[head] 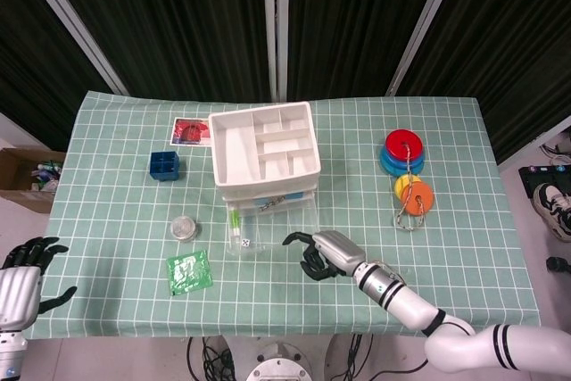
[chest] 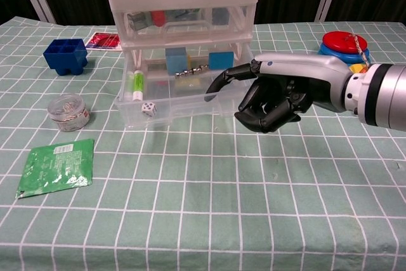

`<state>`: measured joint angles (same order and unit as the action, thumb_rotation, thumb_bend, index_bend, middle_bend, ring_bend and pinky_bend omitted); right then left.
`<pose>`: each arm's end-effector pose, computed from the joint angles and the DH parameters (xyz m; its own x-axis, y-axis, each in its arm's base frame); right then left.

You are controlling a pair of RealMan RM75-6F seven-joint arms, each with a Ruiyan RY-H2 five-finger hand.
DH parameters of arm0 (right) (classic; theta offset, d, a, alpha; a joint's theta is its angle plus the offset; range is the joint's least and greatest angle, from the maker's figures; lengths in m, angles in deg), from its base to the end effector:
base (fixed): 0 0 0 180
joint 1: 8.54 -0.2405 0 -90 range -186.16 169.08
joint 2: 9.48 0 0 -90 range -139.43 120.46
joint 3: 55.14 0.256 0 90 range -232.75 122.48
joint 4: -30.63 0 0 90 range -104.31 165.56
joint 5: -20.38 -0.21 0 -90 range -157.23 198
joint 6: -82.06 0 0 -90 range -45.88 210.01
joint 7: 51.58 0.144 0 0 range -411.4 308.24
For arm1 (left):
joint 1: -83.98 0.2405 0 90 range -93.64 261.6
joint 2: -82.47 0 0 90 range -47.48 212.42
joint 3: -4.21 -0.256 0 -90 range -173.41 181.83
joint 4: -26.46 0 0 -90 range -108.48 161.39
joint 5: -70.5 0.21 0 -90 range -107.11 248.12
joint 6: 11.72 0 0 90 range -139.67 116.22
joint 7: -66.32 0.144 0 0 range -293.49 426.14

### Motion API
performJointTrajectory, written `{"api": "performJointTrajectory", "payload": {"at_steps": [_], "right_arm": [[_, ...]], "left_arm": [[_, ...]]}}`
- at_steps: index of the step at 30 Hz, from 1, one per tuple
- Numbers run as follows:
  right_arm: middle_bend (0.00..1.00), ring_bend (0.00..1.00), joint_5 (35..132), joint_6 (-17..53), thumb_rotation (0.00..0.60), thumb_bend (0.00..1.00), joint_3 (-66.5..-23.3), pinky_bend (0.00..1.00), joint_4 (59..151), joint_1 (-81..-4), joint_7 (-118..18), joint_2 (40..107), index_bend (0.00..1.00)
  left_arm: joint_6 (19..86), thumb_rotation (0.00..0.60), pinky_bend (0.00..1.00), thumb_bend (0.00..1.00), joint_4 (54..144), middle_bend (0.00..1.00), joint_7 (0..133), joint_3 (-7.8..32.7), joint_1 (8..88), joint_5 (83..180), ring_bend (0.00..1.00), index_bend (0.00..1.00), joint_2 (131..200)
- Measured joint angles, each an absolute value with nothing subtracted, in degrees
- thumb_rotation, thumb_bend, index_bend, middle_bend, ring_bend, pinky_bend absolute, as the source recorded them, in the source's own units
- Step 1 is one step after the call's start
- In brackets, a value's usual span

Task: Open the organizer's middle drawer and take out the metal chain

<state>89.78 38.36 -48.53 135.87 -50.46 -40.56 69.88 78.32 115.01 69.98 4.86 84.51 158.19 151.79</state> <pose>-0.1069 -0.2686 -0.0156 0.0051 -0.7086 0.7056 -0.9323 -0.2585 -0.2528 -0.3247 0.1433 0.1402 0.4351 -0.0054 0.9004 0.8994 0.0496 -0.4343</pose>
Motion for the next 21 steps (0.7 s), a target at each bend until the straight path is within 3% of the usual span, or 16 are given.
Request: {"api": "performJointTrajectory", "payload": {"at_steps": [4, 7, 9, 11, 14, 21], "right_arm": [[0.78, 0.72, 90.8, 37.65, 0.6, 0.47, -48.82, 0.89, 135.7, -50.26, -41.67, 69.58, 0.06], [0.78, 0.72, 92.02, 36.83, 0.6, 0.33, -49.17, 0.89, 135.96, -50.01, -43.19, 68.46, 0.0], [0.78, 0.72, 92.85, 36.19, 0.6, 0.24, -49.45, 0.89, 136.8, -49.81, -44.69, 66.88, 0.0], [0.78, 0.72, 93.59, 35.69, 0.6, 0.21, -49.65, 0.9, 138.5, -49.66, -46.08, 64.58, 0.0], [0.8, 0.74, 94.56, 35.26, 0.6, 0.2, -49.52, 0.92, 142.03, -49.7, -47.89, 60.38, 0.01], [0.86, 0.8, 93.89, 35.33, 0.6, 0.24, -45.09, 0.96, 147.23, -53.62, -55.04, 54.37, 0.21]], "left_arm": [[78.43, 0.6, 0.2, 0.0, 115.03, 0.23, 69.96, 4.86, 84.55, 158.26, 0.15, 0.33, 151.75], [78.58, 0.6, 0.2, 0.0, 115.01, 0.23, 69.88, 4.8, 84.74, 158.18, 0.15, 0.33, 151.64], [78.73, 0.6, 0.2, 0.0, 114.98, 0.23, 69.77, 4.77, 84.88, 158.14, 0.15, 0.33, 151.56], [78.9, 0.6, 0.2, 0.0, 114.93, 0.23, 69.68, 4.74, 84.99, 158.17, 0.15, 0.33, 151.49], [79.17, 0.6, 0.2, 0.0, 114.92, 0.23, 69.64, 4.71, 85.08, 158.39, 0.15, 0.33, 151.43], [79.99, 0.6, 0.2, 0.0, 115.36, 0.23, 69.91, 4.6, 85.43, 158.96, 0.15, 0.33, 151.62]]}}
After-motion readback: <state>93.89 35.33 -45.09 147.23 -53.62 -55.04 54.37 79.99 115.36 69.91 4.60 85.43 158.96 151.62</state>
